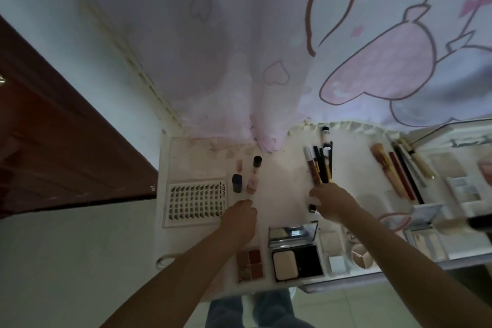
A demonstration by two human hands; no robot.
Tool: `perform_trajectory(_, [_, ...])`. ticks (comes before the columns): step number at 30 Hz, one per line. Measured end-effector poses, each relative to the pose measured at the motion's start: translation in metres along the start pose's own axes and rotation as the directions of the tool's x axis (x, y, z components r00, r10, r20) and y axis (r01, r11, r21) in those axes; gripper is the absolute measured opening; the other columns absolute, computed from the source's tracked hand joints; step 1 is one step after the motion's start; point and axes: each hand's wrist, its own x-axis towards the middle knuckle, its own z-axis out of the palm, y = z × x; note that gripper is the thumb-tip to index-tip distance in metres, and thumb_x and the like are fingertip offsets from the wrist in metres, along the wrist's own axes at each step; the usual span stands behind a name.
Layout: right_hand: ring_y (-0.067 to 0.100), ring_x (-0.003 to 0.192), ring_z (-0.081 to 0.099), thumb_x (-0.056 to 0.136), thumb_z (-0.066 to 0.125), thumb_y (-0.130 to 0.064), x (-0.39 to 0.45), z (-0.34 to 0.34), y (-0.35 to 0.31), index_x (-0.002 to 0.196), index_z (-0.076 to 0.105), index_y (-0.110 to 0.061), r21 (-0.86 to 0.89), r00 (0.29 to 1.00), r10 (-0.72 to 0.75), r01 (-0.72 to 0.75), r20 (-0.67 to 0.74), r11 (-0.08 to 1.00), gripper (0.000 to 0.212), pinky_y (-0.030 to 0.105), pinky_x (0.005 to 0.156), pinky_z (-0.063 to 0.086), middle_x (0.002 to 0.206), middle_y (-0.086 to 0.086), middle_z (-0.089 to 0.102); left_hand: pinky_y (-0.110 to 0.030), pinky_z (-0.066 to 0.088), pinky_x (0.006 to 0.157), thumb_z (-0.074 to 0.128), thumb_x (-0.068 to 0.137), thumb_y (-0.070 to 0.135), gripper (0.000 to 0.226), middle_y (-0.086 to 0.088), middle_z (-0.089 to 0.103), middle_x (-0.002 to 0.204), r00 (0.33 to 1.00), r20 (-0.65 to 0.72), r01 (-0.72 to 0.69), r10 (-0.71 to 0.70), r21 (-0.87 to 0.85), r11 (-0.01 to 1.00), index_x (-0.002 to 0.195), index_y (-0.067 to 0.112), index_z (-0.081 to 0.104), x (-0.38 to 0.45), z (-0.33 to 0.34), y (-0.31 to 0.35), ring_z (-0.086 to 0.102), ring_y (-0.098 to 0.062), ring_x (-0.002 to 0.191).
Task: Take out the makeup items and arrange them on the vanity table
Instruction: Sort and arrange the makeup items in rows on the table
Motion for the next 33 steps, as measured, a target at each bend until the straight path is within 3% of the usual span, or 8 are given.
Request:
perform_trajectory(7, [0.024,0.109,0.054,0.085,0.048,-0.006,0.008,0.002,-0.001,0.114,0.055,-0.016,-0.058,0.99,-0.129,0.133,0.064,0.99,0.031,0.029,0.09,0.044,0.116,0.007,0.058,-0.036,0.042,0.085,0.041,0.088,0.002,0.028,-0.012,0.04,0.128,1.0,-0.006,-0.01,0.011,0.095,0.995,0.115,0.004,0.05,0.0,0.0,0.002,0.04,-0.027,0.116])
perform_trajectory(10, [0.023,0.107,0.055,0.085,0.053,-0.01,0.0,-0.005,0.003,0.116,0.057,-0.013,0.156,0.993,-0.112,0.117,-0.038,0.981,0.031,0.024,0.088,0.042,0.117,0.008,0.057,-0.037,0.041,0.087,0.042,0.089,0.004,0.027,-0.012,0.039,0.128,1.0,0.009,-0.014,0.013,0.11,0.994,0.114,0.005,0.05,0.0,0.002,-0.001,0.04,-0.027,0.117])
perform_trajectory(12, [0.018,0.094,0.058,0.084,0.058,-0.011,-0.012,-0.017,0.01,0.112,0.062,-0.01,0.346,0.981,-0.061,0.123,-0.184,0.93,0.028,0.009,0.077,0.037,0.11,0.008,0.062,-0.037,0.041,0.088,0.04,0.09,0.006,0.026,-0.012,0.041,0.127,0.999,0.039,-0.008,0.003,0.122,0.992,0.114,0.004,0.05,-0.001,-0.001,0.0,0.042,-0.027,0.116])
perform_trajectory(16, [0.011,0.063,0.056,0.08,0.066,-0.012,-0.045,-0.045,0.022,0.092,0.068,-0.009,0.725,0.94,0.147,0.132,-0.308,0.676,0.012,0.002,0.055,0.04,0.071,-0.003,0.063,-0.034,0.045,0.084,0.035,0.095,0.013,0.025,-0.012,0.053,0.119,0.997,-0.073,-0.019,0.02,0.006,1.0,0.111,0.005,0.053,-0.005,-0.027,0.025,0.053,-0.025,0.105])
perform_trajectory(19, [-0.001,0.05,0.056,0.084,0.061,-0.011,-0.066,-0.061,0.021,0.084,0.064,-0.013,0.819,0.918,0.185,0.205,-0.351,0.536,0.004,0.005,0.05,0.041,0.061,-0.006,0.06,-0.031,0.043,0.086,0.034,0.098,0.028,0.035,-0.006,0.054,0.121,0.918,-0.391,-0.182,0.068,-0.261,0.948,0.126,0.012,0.046,-0.011,-0.059,0.057,0.053,-0.02,0.106])
perform_trajectory(22, [-0.001,0.041,0.05,0.089,0.053,-0.011,-0.085,-0.073,0.014,0.07,0.057,-0.021,0.855,0.862,0.262,0.302,-0.433,0.421,0.022,0.01,0.045,0.04,0.053,-0.004,0.055,-0.024,0.041,0.073,0.038,0.096,0.031,0.035,-0.003,0.056,0.11,0.809,-0.565,-0.438,0.16,-0.399,0.806,0.126,0.011,0.042,-0.021,-0.09,0.091,0.051,-0.013,0.085])
perform_trajectory(27, [0.009,0.046,0.038,0.096,0.037,-0.015,-0.107,-0.094,0.001,0.056,0.039,-0.019,0.803,0.727,0.41,0.326,-0.551,0.499,0.04,0.015,0.047,0.03,0.05,-0.002,0.04,-0.021,0.034,0.06,0.031,0.092,0.031,0.037,0.009,0.045,0.069,0.67,-0.689,-0.649,0.276,-0.364,0.668,0.108,0.003,0.05,-0.026,-0.122,0.127,0.042,-0.004,0.057])
perform_trajectory(33, [0.009,0.042,0.032,0.097,0.034,-0.025,-0.127,-0.123,0.004,0.044,0.027,-0.018,0.802,0.587,0.571,0.263,-0.574,0.536,0.054,0.017,0.043,0.029,0.042,-0.003,0.033,-0.017,0.029,0.047,0.029,0.091,0.027,0.029,0.001,0.044,0.058,0.57,-0.795,-0.692,0.208,-0.327,0.644,0.079,0.009,0.048,-0.019,-0.147,0.158,0.039,-0.008,0.048])
